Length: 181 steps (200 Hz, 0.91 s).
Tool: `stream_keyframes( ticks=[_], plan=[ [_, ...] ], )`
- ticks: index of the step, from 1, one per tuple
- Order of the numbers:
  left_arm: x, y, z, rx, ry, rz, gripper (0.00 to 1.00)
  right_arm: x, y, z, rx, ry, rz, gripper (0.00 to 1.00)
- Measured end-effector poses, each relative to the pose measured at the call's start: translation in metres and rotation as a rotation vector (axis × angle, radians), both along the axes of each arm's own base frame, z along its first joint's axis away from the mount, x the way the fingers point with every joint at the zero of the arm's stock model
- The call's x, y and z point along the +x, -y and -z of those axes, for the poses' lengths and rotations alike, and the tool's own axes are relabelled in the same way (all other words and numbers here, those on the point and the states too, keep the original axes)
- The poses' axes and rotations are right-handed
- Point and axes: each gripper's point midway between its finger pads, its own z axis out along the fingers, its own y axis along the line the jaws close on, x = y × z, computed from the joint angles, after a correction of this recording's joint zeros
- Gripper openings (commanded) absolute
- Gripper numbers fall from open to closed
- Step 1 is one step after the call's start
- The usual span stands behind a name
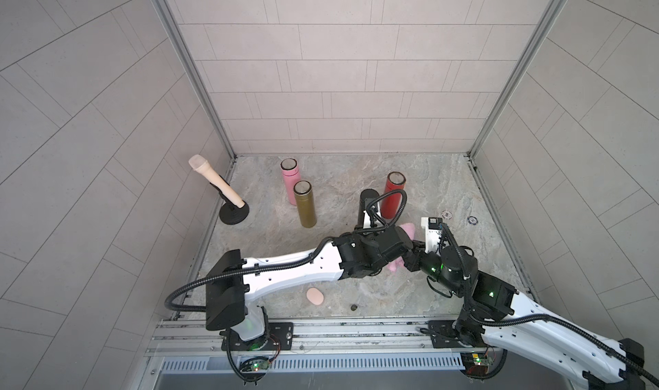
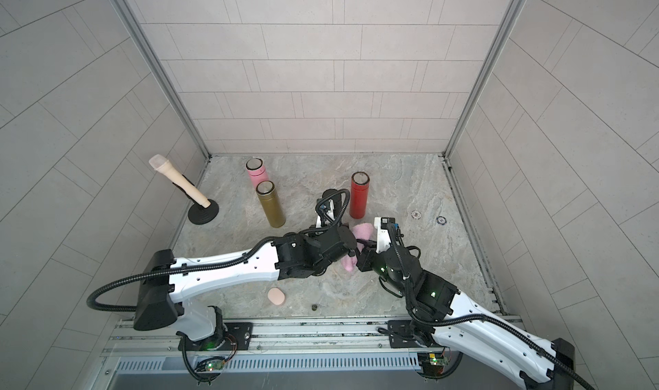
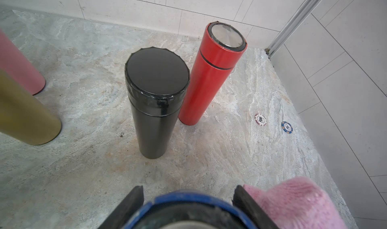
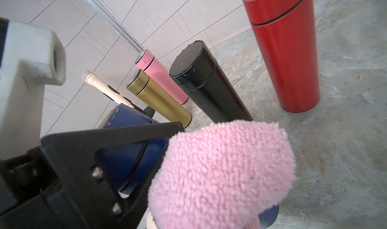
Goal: Wipe the surface of the thermos
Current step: Wipe the dirt from the surface of the thermos.
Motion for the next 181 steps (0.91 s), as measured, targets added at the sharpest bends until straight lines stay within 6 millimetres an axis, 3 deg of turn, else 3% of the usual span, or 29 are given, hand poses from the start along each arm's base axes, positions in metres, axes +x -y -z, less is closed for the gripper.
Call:
stream_keyframes(
  ticks=[15, 51, 72, 107, 155, 181],
  plan=[
    [0.004, -0.005, 0.002, 0.011, -0.004, -0.015, 0.0, -0.002, -0.007, 0.017, -0.023, -0.028, -0.016, 0.0],
    [0.007, -0.006, 0.004, -0.014, -0.023, -0.028, 0.0, -0.021, -0.008, 0.083, -0.142, -0.136, -0.052, 0.0],
    [0.006, -0.004, 0.005, -0.033, -0.043, -0.029, 0.0, -0.028, -0.008, 0.094, -0.174, -0.136, -0.058, 0.0],
    [0.012, 0.001, 0.004, -0.045, -0.055, -0.032, 0.0, -0.022, -0.014, 0.082, -0.205, -0.09, -0.054, 0.0],
    [0.015, 0.011, 0.01, -0.018, -0.079, 0.012, 0.0, -0.017, -0.026, 0.003, -0.1, 0.047, -0.081, 0.0],
    [0.013, 0.021, 0.013, 0.017, -0.092, 0.119, 0.0, -0.025, -0.006, 0.012, -0.126, 0.009, -0.052, 0.0]
  ],
)
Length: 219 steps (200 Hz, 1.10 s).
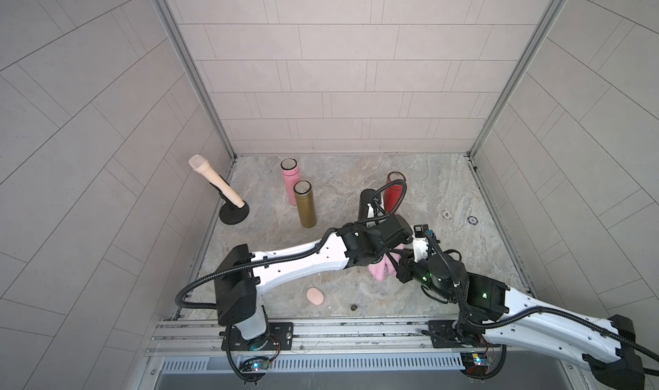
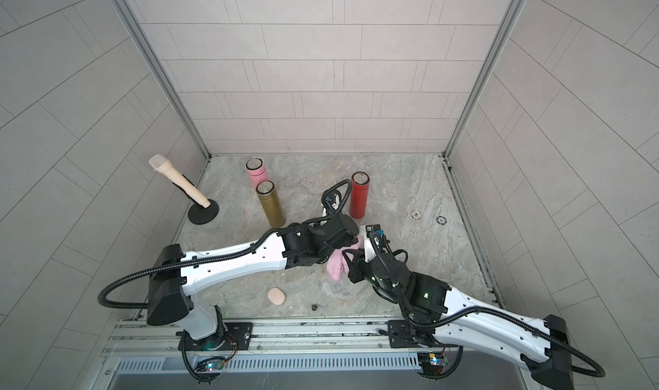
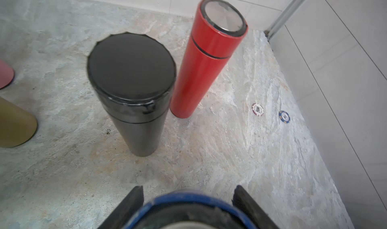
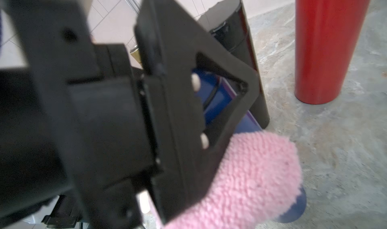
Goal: Wipe the surface of the thermos
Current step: Wipe the dirt from the surface of the thermos.
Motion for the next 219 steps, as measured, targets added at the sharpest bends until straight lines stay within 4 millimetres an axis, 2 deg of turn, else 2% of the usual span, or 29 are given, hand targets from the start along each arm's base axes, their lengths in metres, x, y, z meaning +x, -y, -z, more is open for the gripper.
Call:
stream_keyframes(
  ticks=[24, 41, 54, 71, 88, 114, 137, 169, 192, 219],
  plan=[
    [-0.001, 0.004, 0.01, 0.071, -0.023, 0.153, 0.0, 0.0, 0.043, 0.02, -0.066, -0.008, 0.121, 0.0],
    [0.009, -0.003, 0.017, 0.121, -0.046, 0.24, 0.0, 0.004, 0.074, 0.035, -0.098, -0.012, 0.217, 0.0],
    [0.014, -0.006, 0.018, 0.144, -0.046, 0.307, 0.0, 0.01, 0.089, 0.049, -0.116, -0.044, 0.275, 0.0],
    [0.013, -0.009, 0.016, 0.156, -0.016, 0.408, 0.0, 0.018, 0.096, 0.075, -0.127, -0.13, 0.303, 0.0],
    [-0.006, -0.005, 0.013, 0.138, 0.024, 0.553, 0.0, 0.025, 0.093, 0.101, -0.12, -0.223, 0.284, 0.0],
    [-0.033, 0.007, 0.005, 0.083, 0.084, 0.742, 0.0, 0.031, 0.076, 0.113, -0.077, -0.293, 0.187, 0.0],
    [-0.045, 0.017, -0.001, 0.044, 0.148, 0.838, 0.0, 0.039, 0.056, 0.103, -0.024, -0.307, 0.089, 0.0],
    [-0.044, 0.019, 0.006, 0.056, 0.197, 0.861, 0.0, 0.045, 0.025, 0.08, 0.056, -0.313, -0.053, 0.0],
    [-0.043, 0.015, 0.02, 0.091, 0.192, 0.853, 0.0, 0.051, 0.014, 0.049, 0.115, -0.268, -0.108, 0.0],
    [-0.041, 0.015, 0.028, 0.109, 0.192, 0.849, 0.0, 0.061, 0.008, 0.0, 0.177, -0.184, -0.135, 0.0]
  ],
)
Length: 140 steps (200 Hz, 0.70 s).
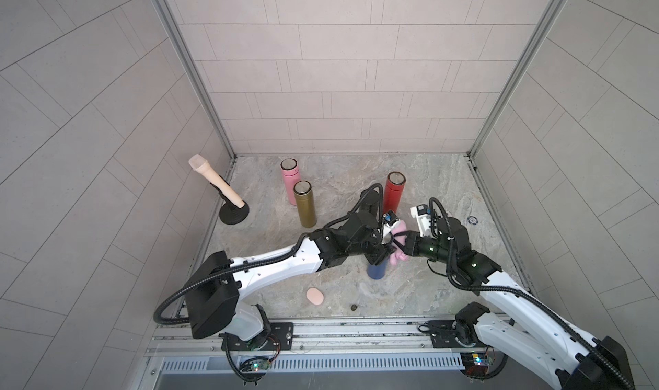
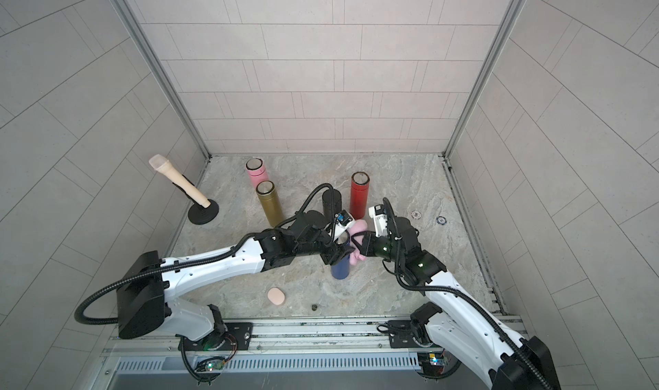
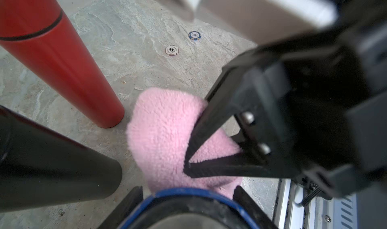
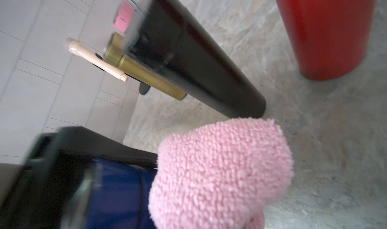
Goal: Wipe the surface of the thermos
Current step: Wipe the dirt from the surface of the thermos.
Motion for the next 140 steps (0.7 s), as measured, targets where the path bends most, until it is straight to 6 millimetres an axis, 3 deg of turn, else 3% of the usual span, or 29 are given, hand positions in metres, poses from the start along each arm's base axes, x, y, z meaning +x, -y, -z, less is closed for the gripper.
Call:
stream_keyframes(
  ticks=[28, 44, 66, 90, 140],
  plan=[
    [0.002, 0.005, -0.007, -0.027, 0.026, -0.002, 0.0, 0.003, -0.001, -0.038, 0.058, 0.085, -0.002, 0.0],
    [0.001, 0.006, -0.009, -0.032, 0.033, -0.001, 0.0, 0.001, 0.0, -0.042, 0.067, 0.098, -0.003, 0.0],
    [-0.001, 0.007, -0.005, -0.021, 0.034, 0.002, 0.0, -0.003, 0.003, -0.033, 0.054, 0.096, 0.006, 0.0],
    [0.0, 0.009, 0.0, -0.015, 0.034, -0.011, 0.0, -0.008, 0.014, 0.0, -0.009, 0.046, 0.047, 0.0],
    [0.019, 0.006, 0.0, -0.018, 0.047, -0.131, 0.0, -0.04, 0.039, 0.115, -0.162, -0.169, 0.09, 0.0]
  ],
)
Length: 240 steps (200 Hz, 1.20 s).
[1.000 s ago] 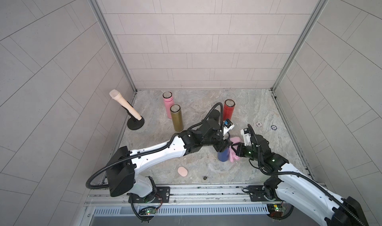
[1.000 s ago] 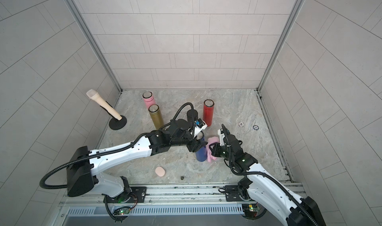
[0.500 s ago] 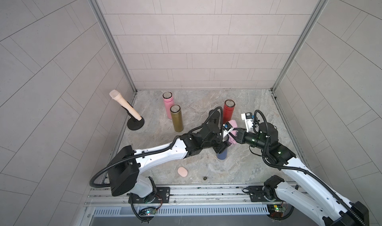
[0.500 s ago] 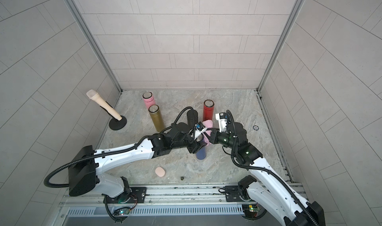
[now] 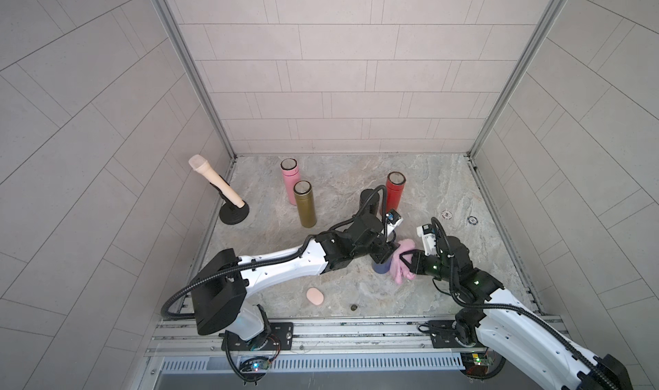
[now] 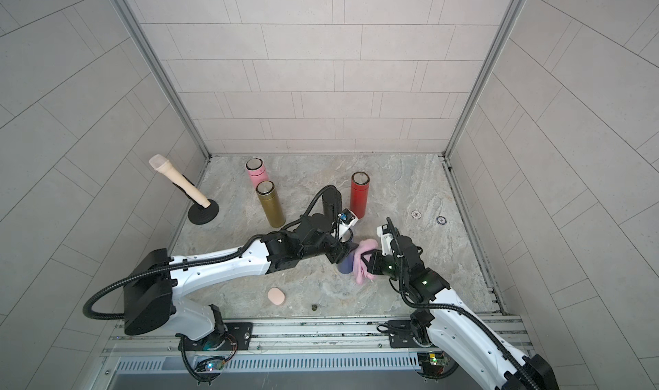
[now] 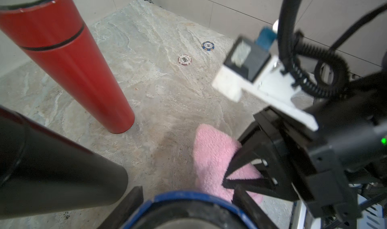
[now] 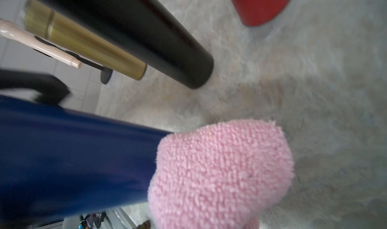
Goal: Wipe the surface of the thermos
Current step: Wipe the dirt from the surface of the thermos.
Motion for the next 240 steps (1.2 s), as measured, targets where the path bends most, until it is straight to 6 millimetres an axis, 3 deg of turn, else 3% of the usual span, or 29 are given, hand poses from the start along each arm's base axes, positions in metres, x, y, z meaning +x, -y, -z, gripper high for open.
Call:
stream_keyframes(
  ticks=[17, 37, 70, 90, 105, 134, 161, 186, 206, 240],
  plan=[
    [0.008, -0.001, -0.001, -0.008, 0.005, -0.054, 0.0, -0.007, 0.003, 0.017, -0.02, -0.033, 0.001, 0.0],
    [0.017, -0.003, -0.001, -0.02, 0.005, -0.127, 0.0, -0.006, 0.002, 0.012, -0.007, -0.013, -0.003, 0.0],
    [0.037, -0.009, -0.008, -0.003, 0.0, -0.316, 0.0, -0.003, -0.013, -0.035, 0.075, 0.128, -0.053, 0.0],
    [0.042, -0.014, -0.022, -0.026, -0.03, -0.444, 0.0, -0.009, -0.031, -0.067, 0.13, 0.231, -0.121, 0.0],
    [0.042, -0.018, -0.035, -0.058, -0.06, -0.52, 0.0, -0.016, -0.044, -0.08, 0.146, 0.272, -0.162, 0.0],
    [0.042, -0.023, -0.05, -0.144, -0.144, -0.635, 0.0, -0.024, -0.059, -0.063, 0.064, 0.256, -0.197, 0.0],
    [0.035, -0.029, -0.041, -0.161, -0.22, -0.699, 0.0, -0.021, -0.058, -0.042, -0.039, 0.247, -0.146, 0.0],
    [0.034, -0.034, -0.037, -0.166, -0.247, -0.735, 0.0, -0.015, -0.055, -0.044, -0.073, 0.279, -0.104, 0.0],
    [0.033, -0.034, -0.035, -0.167, -0.252, -0.746, 0.0, -0.011, -0.058, -0.062, -0.065, 0.321, -0.094, 0.0],
    [0.032, -0.03, -0.022, -0.145, -0.271, -0.748, 0.0, -0.007, -0.067, -0.118, 0.022, 0.416, -0.087, 0.0]
  ],
)
